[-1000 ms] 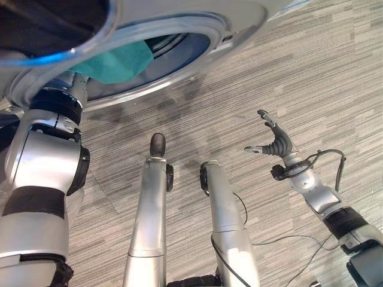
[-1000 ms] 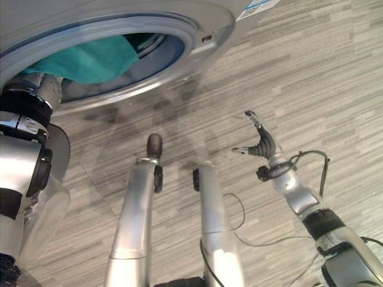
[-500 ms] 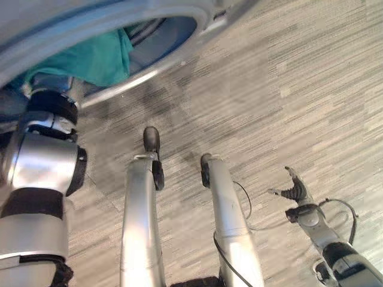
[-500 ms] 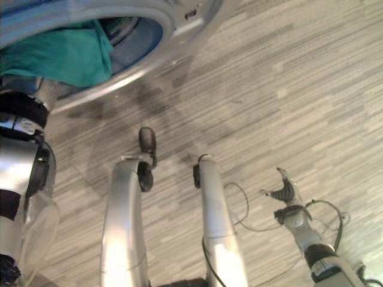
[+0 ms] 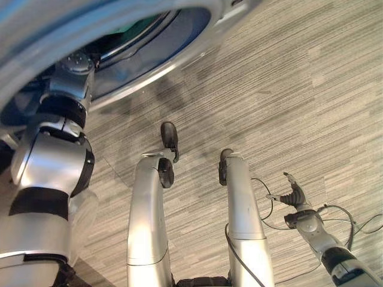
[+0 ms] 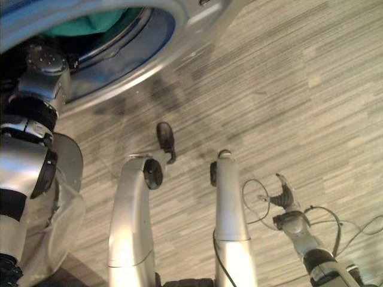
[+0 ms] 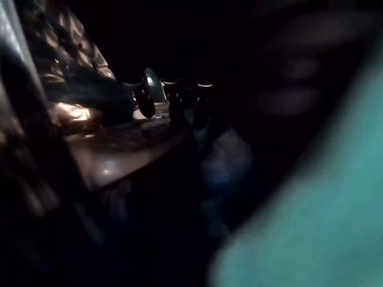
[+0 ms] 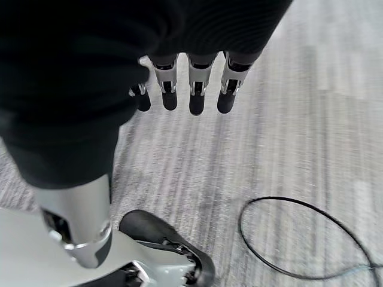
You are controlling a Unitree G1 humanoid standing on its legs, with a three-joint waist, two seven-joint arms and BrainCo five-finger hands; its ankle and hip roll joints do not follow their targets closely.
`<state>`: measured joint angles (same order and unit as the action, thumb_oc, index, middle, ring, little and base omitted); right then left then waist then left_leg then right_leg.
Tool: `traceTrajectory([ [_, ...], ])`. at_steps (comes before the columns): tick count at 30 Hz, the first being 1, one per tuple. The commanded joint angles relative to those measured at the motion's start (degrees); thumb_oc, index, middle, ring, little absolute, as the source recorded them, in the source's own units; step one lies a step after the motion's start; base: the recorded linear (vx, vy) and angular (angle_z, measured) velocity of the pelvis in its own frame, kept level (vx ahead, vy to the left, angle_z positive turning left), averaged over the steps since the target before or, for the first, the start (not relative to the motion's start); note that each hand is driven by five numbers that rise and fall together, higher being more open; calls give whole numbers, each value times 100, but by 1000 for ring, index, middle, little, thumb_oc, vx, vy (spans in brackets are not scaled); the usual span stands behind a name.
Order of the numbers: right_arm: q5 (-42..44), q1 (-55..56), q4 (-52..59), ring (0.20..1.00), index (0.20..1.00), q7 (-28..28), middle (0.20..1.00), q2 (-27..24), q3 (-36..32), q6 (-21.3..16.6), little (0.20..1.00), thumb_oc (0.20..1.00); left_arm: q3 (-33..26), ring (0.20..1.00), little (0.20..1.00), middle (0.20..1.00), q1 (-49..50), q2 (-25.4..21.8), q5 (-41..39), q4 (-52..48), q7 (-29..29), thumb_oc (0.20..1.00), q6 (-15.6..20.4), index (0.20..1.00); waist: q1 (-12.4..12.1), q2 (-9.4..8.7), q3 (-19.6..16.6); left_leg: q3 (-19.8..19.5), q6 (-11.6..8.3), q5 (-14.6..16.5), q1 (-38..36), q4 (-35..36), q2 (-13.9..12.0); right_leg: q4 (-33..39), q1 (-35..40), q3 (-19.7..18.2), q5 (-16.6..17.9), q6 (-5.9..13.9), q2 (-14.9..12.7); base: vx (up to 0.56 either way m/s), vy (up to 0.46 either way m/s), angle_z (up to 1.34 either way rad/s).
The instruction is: Grab the laundry basket,head to the washer,open it,put in the laundry and shut it.
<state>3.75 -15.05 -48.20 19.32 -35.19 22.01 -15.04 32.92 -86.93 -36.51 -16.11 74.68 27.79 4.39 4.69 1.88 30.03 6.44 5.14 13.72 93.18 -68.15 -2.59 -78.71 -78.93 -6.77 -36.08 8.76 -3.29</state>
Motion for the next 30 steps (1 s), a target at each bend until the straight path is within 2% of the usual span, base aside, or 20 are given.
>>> traceTrajectory([
  [1, 157, 417, 179, 1000, 1000, -170, 1000, 68, -122, 7, 1000, 1000, 256, 1000, 1000, 1000, 179, -319, 846, 604, -772, 1000, -317, 1000, 8, -36, -24, -412, -461, 843, -386, -437, -100, 446, -100, -39, 1002, 46, -146, 1, -48, 5],
  [7, 125, 372, 275, 1000, 1000, -244, 1000, 107, 55, -8, 1000, 1000, 110, 1000, 1000, 1000, 350, -120, 890, 680, -779, 1000, -368, 1000, 42, -67, -24, -425, -498, 660, -489, -216, -55, 583, -29, 39, 1098, -58, -183, -32, -68, 7],
  [10, 11, 473, 469, 1000, 1000, -279, 1000, 94, 132, 10, 1000, 1000, -18, 1000, 1000, 1000, 552, -66, 885, 692, -936, 1000, -354, 1000, 107, -123, -24, -451, -559, 325, -802, 379, -40, 984, 261, 187, 1277, -155, -215, -149, -132, 19],
  [12, -40, 503, 592, 1000, 1000, -278, 1000, 53, 161, -4, 1000, 1000, -221, 1000, 1000, 1000, 551, 51, 646, 617, -817, 1000, -261, 1000, 165, -164, -24, -465, -618, 115, -1100, 762, -14, 1283, 531, 259, 1387, -209, -259, -141, -136, 32],
  [14, -102, 632, 753, 1000, 1000, -289, 1000, 56, 195, 0, 1000, 1000, -648, 1000, 1000, 1000, 525, 147, 39, 412, -552, 1000, -36, 1000, 200, -188, -24, -471, -707, -103, -1428, 1161, 7, 1542, 829, 369, 1448, -264, -269, -115, -156, 20],
  [15, -104, 651, 767, 1000, 1000, -290, 1000, 48, 193, 7, 1000, 1000, -653, 1000, 1000, 1000, 544, 153, 36, 405, -548, 1000, -37, 1000, 213, -183, -24, -473, -708, -120, -1462, 1197, 19, 1569, 862, 376, 1457, -265, -281, -112, -157, 32],
  [17, -44, 850, 960, 1000, 1000, -316, 1000, 46, 60, -19, 1000, 1000, -769, 1000, 1000, 1000, 364, 242, -266, 118, -349, 1000, 168, 1000, 263, -206, -25, -543, -808, -356, -1865, 1623, 86, 1821, 1251, 496, 1450, -315, -351, -95, -173, 32],
  [22, -68, 1155, 889, 1000, 1000, -290, 1000, 18, -118, -73, 1000, 1000, -927, 1000, 1000, 1000, 981, 526, -307, -384, -259, 1000, 392, 1000, 257, -167, -29, -807, -957, -743, -2572, 2267, 125, 2017, 1876, 768, 1322, -437, -457, -76, -170, 33],
  [24, -53, 1165, 817, 1000, 1000, -294, 1000, 31, -127, -75, 1000, 1000, -902, 1000, 1000, 1000, 1083, 580, -283, -459, -272, 1000, 401, 1000, 258, -168, -29, -859, -1001, -830, -2680, 2378, 125, 2038, 1980, 827, 1290, -473, -456, -68, -138, 27],
  [25, -23, 1198, 891, 1000, 1000, -367, 1000, -52, -121, -92, 1000, 1000, -856, 1000, 1000, 1000, 1269, 588, -300, -293, -502, 1000, 290, 1000, 317, -215, -46, -942, -1065, -939, -2751, 2440, 94, 2023, 2081, 894, 1232, -556, -406, -81, -136, 26],
  [26, 14, 1234, 915, 1000, 1000, -414, 1000, -126, -110, -91, 1000, 1000, -908, 1000, 1000, 1000, 1218, 503, -590, -179, -680, 1000, 316, 1000, 366, -261, -72, -960, -1110, -988, -2731, 2431, 55, 1999, 2058, 912, 1198, -589, -389, -114, -234, 16],
  [27, 39, 1319, 892, 1000, 1000, -451, 1000, -189, -106, -85, 1000, 1000, -1131, 1000, 1000, 1000, 961, 324, -1226, 0, -674, 1000, 474, 1000, 426, -306, -164, -1027, -1162, -1074, -2620, 2442, 18, 1942, 1981, 975, 1141, -635, -366, -72, -232, 15],
  [28, 35, 1323, 852, 1000, 1000, -409, 1000, -161, -105, -73, 1000, 1000, -1257, 1000, 1000, 1000, 930, 358, -1651, 20, -831, 1000, 519, 1000, 456, -273, -255, -1055, -1166, -1122, -2561, 2525, 7, 1935, 1930, 1048, 1122, -625, -375, -78, -220, 12],
  [30, -84, 1404, 836, 1000, 1000, -392, 1000, -60, -55, -52, 1000, 1000, -1033, 1000, 1000, 1000, 1027, 444, -1156, -27, -823, 1000, 431, 1000, 447, -194, -294, -1041, -1154, -1251, -2627, 2813, -1, 2002, 1926, 1048, 1201, -595, -381, -46, -78, 35],
])
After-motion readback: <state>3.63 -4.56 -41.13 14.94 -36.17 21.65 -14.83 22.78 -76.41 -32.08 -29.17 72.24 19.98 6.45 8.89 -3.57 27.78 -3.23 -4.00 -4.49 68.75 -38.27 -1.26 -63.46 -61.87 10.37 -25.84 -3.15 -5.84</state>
